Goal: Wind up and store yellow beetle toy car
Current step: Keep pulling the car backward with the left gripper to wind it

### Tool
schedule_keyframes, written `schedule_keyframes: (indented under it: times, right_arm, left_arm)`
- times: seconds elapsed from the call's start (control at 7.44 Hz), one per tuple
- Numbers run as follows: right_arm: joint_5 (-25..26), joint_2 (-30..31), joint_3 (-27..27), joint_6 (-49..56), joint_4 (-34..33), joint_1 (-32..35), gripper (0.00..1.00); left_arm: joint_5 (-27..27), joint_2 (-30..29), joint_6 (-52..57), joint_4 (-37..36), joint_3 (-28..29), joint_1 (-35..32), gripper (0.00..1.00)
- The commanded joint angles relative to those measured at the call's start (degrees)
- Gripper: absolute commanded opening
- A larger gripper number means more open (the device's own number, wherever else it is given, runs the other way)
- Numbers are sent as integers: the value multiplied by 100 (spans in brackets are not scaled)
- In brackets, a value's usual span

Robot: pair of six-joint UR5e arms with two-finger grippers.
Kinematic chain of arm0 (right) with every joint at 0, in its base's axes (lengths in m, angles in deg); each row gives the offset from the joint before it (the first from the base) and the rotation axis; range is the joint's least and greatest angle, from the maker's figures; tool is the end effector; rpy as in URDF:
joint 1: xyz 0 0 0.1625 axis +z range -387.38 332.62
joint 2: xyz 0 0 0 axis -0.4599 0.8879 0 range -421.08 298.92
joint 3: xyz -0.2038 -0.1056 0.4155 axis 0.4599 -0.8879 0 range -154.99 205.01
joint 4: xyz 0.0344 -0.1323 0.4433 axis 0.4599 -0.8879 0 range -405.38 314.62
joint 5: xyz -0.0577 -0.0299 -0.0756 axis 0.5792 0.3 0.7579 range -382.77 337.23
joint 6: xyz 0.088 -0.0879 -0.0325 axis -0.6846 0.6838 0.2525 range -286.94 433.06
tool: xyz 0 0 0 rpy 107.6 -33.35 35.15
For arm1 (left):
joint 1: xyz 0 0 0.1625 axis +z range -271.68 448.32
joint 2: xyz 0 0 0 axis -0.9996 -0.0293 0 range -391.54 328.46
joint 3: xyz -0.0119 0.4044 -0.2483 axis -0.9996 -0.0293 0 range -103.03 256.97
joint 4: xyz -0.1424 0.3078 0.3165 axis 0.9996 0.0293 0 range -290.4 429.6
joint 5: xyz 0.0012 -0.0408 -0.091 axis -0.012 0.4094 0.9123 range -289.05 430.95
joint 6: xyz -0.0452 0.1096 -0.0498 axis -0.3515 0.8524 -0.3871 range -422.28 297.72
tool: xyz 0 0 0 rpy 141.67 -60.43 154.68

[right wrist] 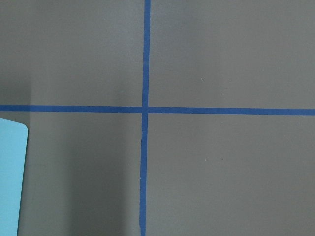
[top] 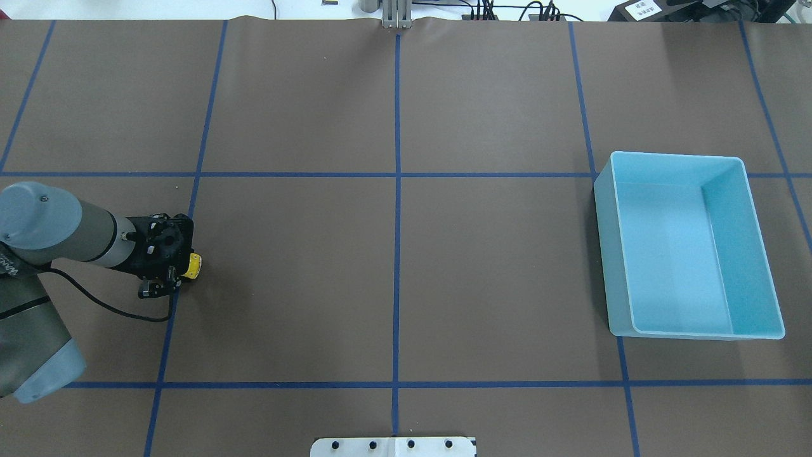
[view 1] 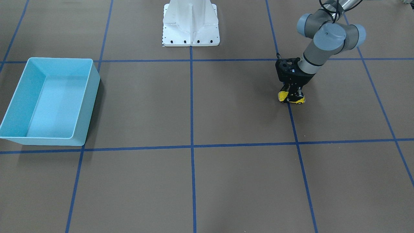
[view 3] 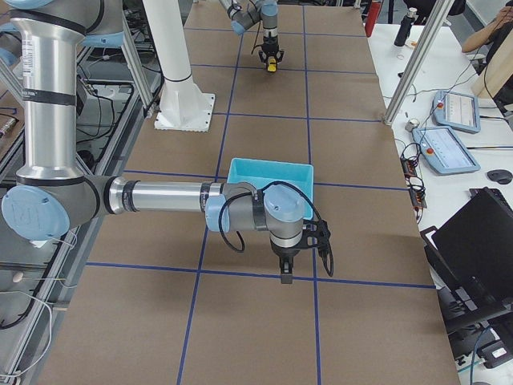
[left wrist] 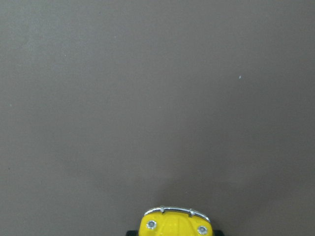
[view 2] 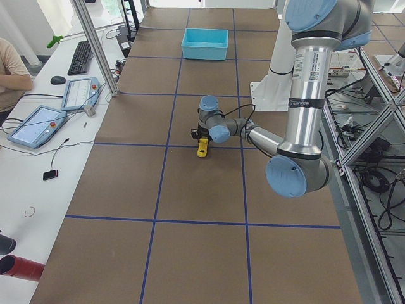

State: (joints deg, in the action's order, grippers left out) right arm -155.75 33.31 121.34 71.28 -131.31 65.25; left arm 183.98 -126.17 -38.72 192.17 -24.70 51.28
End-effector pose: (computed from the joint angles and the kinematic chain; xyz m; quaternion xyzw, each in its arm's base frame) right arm 0.0694 -0.5141 0.7038 0.0515 -0.3654 0.0166 0.9293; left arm 0.4445 -0.4395 0.5137 0.3459 0.2786 0.6173 0.6494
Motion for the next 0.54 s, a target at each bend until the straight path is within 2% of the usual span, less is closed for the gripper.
schedule_keyframes:
  times: [0.0,0.4]
  right_arm:
    - [0,0,0,2,-2,0,100]
    - [-9,9,0,2,-2,9,100]
  left_arm:
    - [34,58,0,135,42,-49,3]
    - [140,138,9,276,86,-137,3]
